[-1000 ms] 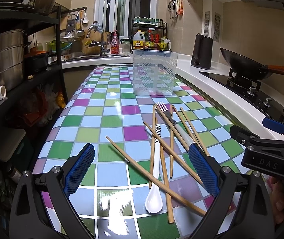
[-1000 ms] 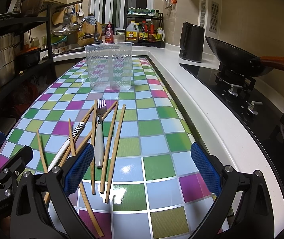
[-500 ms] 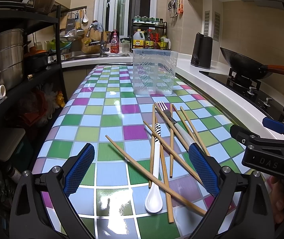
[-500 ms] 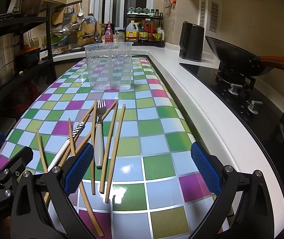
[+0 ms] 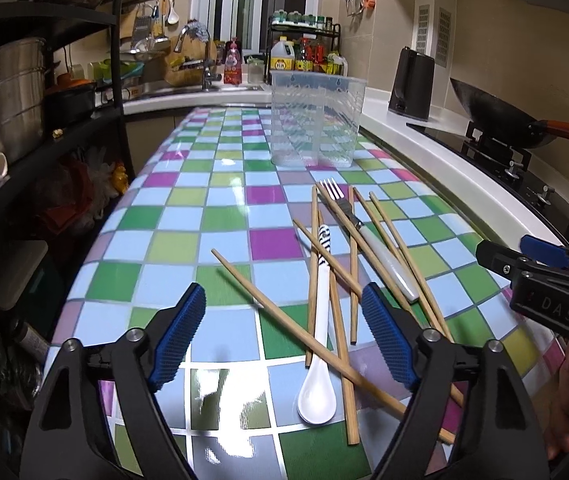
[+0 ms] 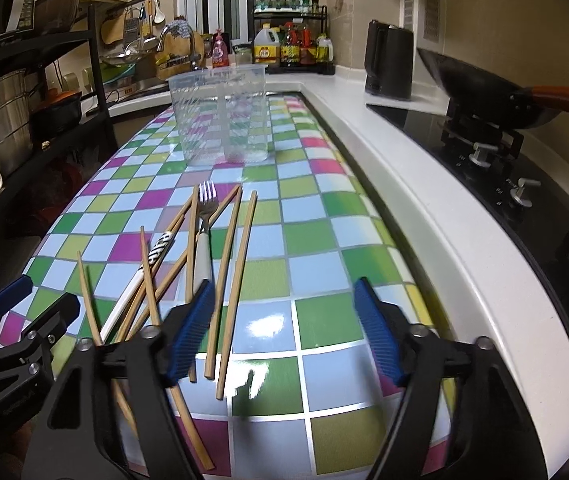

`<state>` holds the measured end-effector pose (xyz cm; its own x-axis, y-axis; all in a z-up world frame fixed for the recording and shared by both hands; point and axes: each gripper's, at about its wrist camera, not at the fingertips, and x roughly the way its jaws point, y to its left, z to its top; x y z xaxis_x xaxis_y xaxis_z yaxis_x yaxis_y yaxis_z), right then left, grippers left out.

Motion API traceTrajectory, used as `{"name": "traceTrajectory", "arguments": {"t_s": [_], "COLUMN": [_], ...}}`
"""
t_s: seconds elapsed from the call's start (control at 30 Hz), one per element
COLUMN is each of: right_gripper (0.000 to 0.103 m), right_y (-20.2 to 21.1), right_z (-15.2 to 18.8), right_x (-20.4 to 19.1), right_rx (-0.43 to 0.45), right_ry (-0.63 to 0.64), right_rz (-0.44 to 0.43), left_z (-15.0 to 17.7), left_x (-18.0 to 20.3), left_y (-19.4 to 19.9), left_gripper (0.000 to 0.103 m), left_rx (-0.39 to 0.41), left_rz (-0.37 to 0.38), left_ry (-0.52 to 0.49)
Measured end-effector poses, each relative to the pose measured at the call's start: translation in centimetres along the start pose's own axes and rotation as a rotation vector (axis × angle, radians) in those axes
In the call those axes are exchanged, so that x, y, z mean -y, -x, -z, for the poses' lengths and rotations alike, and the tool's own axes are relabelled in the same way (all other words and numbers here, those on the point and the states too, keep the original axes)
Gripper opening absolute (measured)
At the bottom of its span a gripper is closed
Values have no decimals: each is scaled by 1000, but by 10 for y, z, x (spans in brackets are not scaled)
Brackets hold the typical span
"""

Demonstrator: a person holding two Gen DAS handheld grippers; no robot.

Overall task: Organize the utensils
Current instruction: 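Lower the left tool and grasp a bamboo chopstick while the right tool grasps another chopstick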

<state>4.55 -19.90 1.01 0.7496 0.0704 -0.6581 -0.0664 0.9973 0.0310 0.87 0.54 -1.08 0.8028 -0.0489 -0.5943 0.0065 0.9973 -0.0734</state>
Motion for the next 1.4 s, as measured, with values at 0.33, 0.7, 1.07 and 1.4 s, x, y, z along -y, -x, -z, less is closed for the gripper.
{"name": "traceTrajectory", "arguments": {"t_s": [0.33,0.7,1.07,1.4], "right_gripper": [39,39,27,14], "right_y": [-30,-44,-48,-53], "right_z": [14,22,20,16], "right_x": [-5,-12,-7,-5], "right_rx": [-165,-245,-259,-226], "right_ry": [-25,-9,-25,-19], "right_rz": [-112,-165,-166,-148], "left_z": [2,-9,-56,-100], "left_x": [-13,-21,-26,-30], "left_y": [-34,-63,-115,-175], "left_gripper": [48,7,6,6], "left_rx": [-184,-263,-366,-370], "left_rz": [56,81,58,68], "left_ry": [115,157,72,0]}}
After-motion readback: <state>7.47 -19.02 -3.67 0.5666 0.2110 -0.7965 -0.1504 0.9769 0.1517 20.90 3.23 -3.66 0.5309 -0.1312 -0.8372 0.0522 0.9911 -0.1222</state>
